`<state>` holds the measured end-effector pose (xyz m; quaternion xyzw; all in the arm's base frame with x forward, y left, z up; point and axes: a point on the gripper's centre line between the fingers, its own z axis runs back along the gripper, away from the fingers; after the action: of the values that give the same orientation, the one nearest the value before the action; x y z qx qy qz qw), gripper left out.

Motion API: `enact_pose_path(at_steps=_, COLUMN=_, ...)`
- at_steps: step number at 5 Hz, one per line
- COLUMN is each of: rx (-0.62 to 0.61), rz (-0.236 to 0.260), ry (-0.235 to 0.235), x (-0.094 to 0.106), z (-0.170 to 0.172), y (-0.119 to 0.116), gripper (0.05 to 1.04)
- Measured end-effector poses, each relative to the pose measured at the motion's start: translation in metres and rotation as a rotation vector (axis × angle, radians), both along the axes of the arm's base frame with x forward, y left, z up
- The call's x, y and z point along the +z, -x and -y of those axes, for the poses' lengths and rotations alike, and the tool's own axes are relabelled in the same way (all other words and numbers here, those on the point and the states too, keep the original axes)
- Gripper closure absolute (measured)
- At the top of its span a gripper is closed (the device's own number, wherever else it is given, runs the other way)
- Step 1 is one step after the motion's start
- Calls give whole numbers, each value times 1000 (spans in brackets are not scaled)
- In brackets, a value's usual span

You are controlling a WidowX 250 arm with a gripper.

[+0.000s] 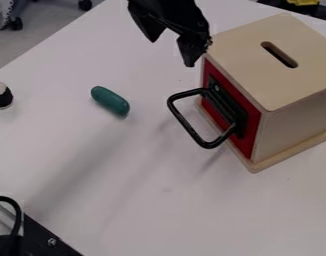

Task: Move the green object to the left side of the table

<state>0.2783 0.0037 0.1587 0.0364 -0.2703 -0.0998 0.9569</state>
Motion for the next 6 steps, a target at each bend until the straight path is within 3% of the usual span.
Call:
enact_pose_path(at_steps=1, rx=1, rz=-21, ry=1, x=-7, z=0, y=3, gripper=83)
enact_pose_path(at_steps=2, rx=48, rz=-74, ry=16, x=-10, z=-2, y=-1, gripper=83)
enact_pose_path(at_steps=3, rx=255, rz=-157, ry=84, x=-20, z=-25, y=-7, gripper=83)
enact_pose_path(at_steps=4, rx=506, rz=-194, ry=157, x=-29, z=-58, y=-12, gripper=83)
enact_pose_path(at_steps=6, rx=975, rz=-188, ry=327, x=-44, z=-117, y=-13, gripper=83)
